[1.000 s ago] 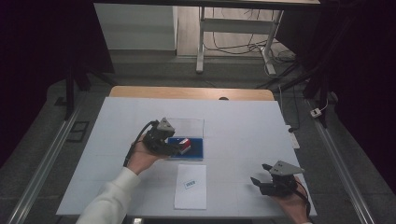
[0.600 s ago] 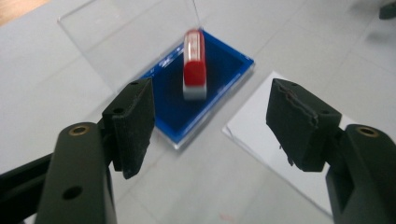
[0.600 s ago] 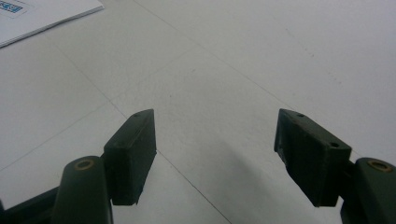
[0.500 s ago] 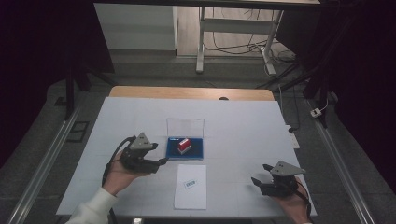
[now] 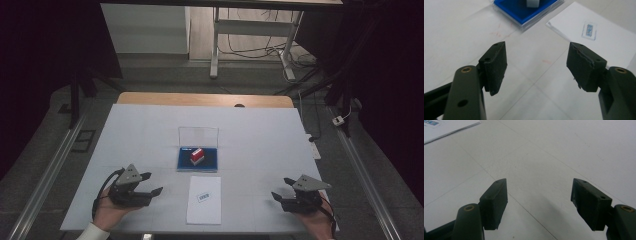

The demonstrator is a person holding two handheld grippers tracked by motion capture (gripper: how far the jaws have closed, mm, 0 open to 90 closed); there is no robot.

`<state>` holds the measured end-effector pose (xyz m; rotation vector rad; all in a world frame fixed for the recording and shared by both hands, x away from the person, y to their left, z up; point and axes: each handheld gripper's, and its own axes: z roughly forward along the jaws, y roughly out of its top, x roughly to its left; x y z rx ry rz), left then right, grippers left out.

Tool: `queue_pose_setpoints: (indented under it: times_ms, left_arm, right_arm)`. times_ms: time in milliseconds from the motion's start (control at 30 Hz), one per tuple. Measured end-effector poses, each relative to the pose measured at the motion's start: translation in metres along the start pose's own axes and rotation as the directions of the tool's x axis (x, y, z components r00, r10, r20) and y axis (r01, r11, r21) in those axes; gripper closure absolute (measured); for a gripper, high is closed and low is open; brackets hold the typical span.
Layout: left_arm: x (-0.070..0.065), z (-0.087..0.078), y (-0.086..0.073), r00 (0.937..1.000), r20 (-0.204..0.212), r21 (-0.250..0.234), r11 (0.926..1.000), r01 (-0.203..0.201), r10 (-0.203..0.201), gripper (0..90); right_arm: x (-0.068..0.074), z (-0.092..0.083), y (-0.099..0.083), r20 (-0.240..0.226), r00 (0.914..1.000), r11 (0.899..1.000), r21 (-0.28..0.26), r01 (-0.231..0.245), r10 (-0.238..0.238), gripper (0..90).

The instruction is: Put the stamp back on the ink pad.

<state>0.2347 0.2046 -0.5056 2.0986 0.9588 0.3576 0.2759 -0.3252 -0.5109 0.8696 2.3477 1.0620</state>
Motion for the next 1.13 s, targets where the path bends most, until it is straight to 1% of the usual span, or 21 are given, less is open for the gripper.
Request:
queue_pose_setpoints:
  times_ms: [100, 233, 333, 533, 900, 1133]
  left_arm:
    - [0.003, 0.000, -0.009, 0.9997, -0.003, -0.002, 0.9997, 0.024, -0.024, 32.9]
    - [0.004, -0.001, -0.014, 0.9995, -0.011, -0.007, 0.9996, 0.028, -0.028, 32.9]
    - [0.003, -0.001, -0.014, 0.9996, -0.017, -0.007, 0.9997, 0.022, -0.022, 33.0]
    - [0.003, 0.000, -0.012, 0.9996, -0.019, -0.009, 0.9998, 0.018, -0.018, 32.8]
    - [0.005, -0.002, -0.014, 0.9991, -0.017, -0.013, 0.9992, 0.038, -0.038, 32.5]
    - [0.006, -0.001, -0.014, 0.9990, -0.013, -0.006, 0.9991, 0.043, -0.043, 32.1]
  right_arm:
    - [0.000, -0.001, 0.000, -0.004, 1.0000, 1.000, -0.005, 0.001, -0.001, 29.3]
    - [0.001, 0.000, 0.000, -0.004, 0.9999, 1.000, -0.002, 0.015, -0.015, 29.2]
    - [0.002, 0.000, 0.000, -0.012, 0.9997, 1.000, -0.010, 0.020, -0.021, 29.2]
    - [0.002, 0.000, 0.001, -0.015, 0.9997, 1.000, -0.014, 0.017, -0.017, 29.3]
    - [0.002, 0.000, 0.002, -0.013, 0.9996, 0.999, -0.024, 0.024, -0.025, 29.3]
    - [0.002, 0.000, 0.002, -0.010, 0.9997, 0.999, -0.029, 0.023, -0.023, 29.0]
